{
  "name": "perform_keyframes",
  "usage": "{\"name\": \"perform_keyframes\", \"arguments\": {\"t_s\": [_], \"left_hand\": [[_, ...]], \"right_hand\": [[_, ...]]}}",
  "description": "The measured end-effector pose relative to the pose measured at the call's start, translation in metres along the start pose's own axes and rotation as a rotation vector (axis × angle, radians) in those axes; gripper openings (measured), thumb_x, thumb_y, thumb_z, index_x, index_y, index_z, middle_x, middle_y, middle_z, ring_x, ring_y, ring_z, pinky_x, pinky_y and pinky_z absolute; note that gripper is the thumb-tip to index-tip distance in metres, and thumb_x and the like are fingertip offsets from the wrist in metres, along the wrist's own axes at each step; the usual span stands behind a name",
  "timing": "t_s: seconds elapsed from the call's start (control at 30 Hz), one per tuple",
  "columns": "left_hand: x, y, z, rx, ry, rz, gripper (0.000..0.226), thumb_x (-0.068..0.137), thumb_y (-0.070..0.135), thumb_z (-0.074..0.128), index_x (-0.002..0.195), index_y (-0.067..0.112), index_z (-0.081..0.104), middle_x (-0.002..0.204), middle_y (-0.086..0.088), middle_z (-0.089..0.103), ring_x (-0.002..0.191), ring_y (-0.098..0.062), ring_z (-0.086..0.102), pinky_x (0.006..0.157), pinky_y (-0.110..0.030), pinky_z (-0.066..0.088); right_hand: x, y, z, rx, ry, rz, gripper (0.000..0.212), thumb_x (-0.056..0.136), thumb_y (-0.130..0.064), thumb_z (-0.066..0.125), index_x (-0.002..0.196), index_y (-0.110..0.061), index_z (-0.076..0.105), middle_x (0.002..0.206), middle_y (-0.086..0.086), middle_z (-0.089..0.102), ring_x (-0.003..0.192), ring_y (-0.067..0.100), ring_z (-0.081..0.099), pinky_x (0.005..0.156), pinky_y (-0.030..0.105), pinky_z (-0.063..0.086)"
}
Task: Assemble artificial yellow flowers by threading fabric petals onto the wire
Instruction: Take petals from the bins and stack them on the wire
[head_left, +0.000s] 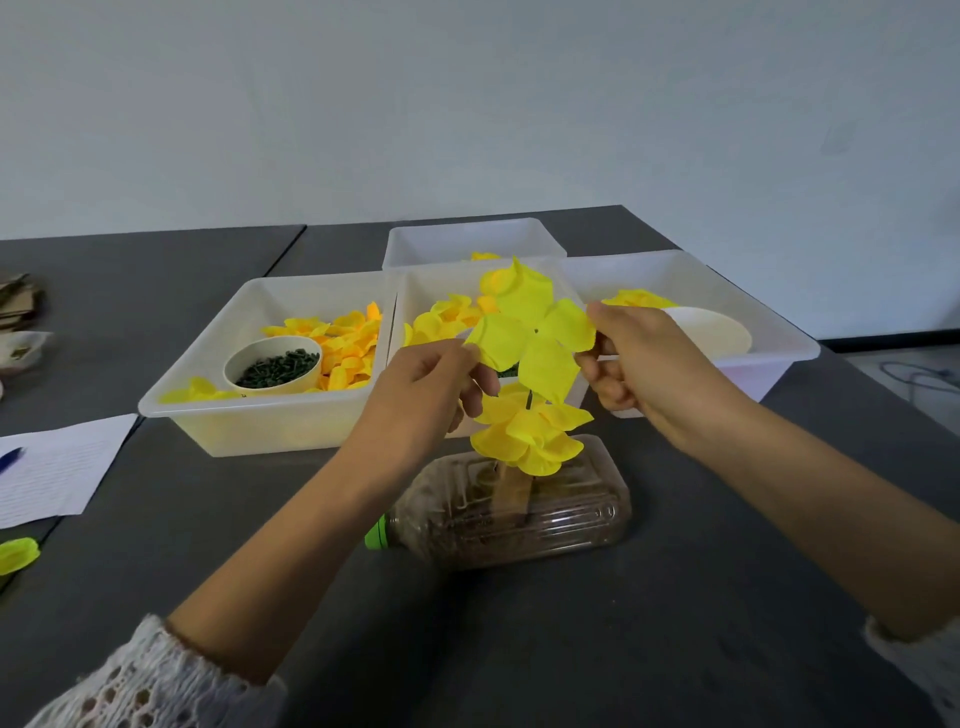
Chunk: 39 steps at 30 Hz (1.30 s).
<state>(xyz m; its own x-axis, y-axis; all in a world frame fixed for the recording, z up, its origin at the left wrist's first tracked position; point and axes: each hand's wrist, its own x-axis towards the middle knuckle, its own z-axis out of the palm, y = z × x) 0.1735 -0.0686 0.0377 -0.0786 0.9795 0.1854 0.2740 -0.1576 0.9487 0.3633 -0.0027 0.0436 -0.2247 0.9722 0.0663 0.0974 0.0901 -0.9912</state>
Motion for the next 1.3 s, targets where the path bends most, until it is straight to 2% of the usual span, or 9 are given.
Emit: {"name": "perform_keyframes", "arguments": {"t_s": [0.1, 0.3, 0.53, 0.77, 0.87, 1.17, 1.3], "left_hand": [[-0.004, 0.004, 0.001, 0.021, -0.026, -0.034, 0.048, 0.1, 0.019, 0.041, 0.06, 0.011, 0.066, 0.053, 0.003, 0.053, 0.043, -0.004, 0.04, 0.042, -0.011, 0.031], [-0.006, 0.009, 0.001, 0.049, -0.04, -0.092, 0.052, 0.099, 0.017, 0.041, 0.054, 0.006, 0.064, 0.047, 0.0, 0.05, 0.039, -0.003, 0.041, 0.041, -0.009, 0.032], [-0.007, 0.003, 0.001, 0.078, -0.093, -0.163, 0.055, 0.098, 0.019, 0.042, 0.049, 0.012, 0.066, 0.046, 0.0, 0.048, 0.037, -0.004, 0.037, 0.04, -0.01, 0.031], [-0.007, 0.004, 0.0, 0.044, -0.074, -0.053, 0.051, 0.099, 0.015, 0.043, 0.055, 0.007, 0.068, 0.046, -0.001, 0.046, 0.039, -0.004, 0.036, 0.042, -0.009, 0.031], [-0.004, 0.005, 0.0, 0.036, -0.047, -0.013, 0.051, 0.1, 0.016, 0.043, 0.056, 0.008, 0.068, 0.045, 0.001, 0.046, 0.04, -0.003, 0.037, 0.043, -0.009, 0.031], [-0.002, -0.006, 0.004, 0.104, -0.046, -0.057, 0.054, 0.099, 0.017, 0.044, 0.051, 0.013, 0.068, 0.043, 0.003, 0.043, 0.038, -0.004, 0.037, 0.042, -0.008, 0.032], [-0.007, -0.014, 0.002, 0.168, -0.043, -0.089, 0.052, 0.096, 0.019, 0.046, 0.049, 0.014, 0.068, 0.039, 0.007, 0.04, 0.037, -0.005, 0.034, 0.043, -0.015, 0.032]], "right_hand": [[0.005, 0.0, -0.001, -0.016, 0.016, -0.004, 0.042, 0.102, -0.033, 0.042, 0.063, -0.016, 0.041, 0.046, -0.006, 0.04, 0.039, 0.011, 0.03, 0.04, 0.017, 0.022], [0.007, 0.006, -0.004, -0.049, -0.027, 0.054, 0.037, 0.1, -0.031, 0.047, 0.067, -0.015, 0.051, 0.051, -0.003, 0.045, 0.039, 0.009, 0.032, 0.039, 0.017, 0.025], [0.007, 0.023, -0.007, -0.081, -0.012, 0.082, 0.033, 0.099, -0.032, 0.052, 0.071, -0.015, 0.057, 0.05, -0.003, 0.046, 0.038, 0.007, 0.034, 0.037, 0.017, 0.029], [0.007, 0.012, -0.005, 0.045, -0.025, -0.04, 0.043, 0.101, -0.027, 0.048, 0.06, -0.019, 0.057, 0.055, 0.001, 0.042, 0.039, 0.008, 0.03, 0.041, 0.016, 0.022], [0.012, 0.005, -0.005, 0.034, -0.002, -0.075, 0.037, 0.102, -0.025, 0.046, 0.068, -0.01, 0.052, 0.058, 0.005, 0.04, 0.039, 0.009, 0.028, 0.042, 0.018, 0.021], [0.017, 0.028, -0.003, -0.042, -0.01, 0.014, 0.033, 0.101, -0.029, 0.047, 0.076, -0.008, 0.054, 0.053, -0.001, 0.041, 0.038, 0.008, 0.03, 0.04, 0.018, 0.024], [0.017, 0.039, -0.002, -0.114, -0.037, 0.014, 0.036, 0.1, -0.031, 0.048, 0.07, -0.01, 0.052, 0.049, -0.005, 0.042, 0.039, 0.007, 0.031, 0.039, 0.017, 0.026]]}}
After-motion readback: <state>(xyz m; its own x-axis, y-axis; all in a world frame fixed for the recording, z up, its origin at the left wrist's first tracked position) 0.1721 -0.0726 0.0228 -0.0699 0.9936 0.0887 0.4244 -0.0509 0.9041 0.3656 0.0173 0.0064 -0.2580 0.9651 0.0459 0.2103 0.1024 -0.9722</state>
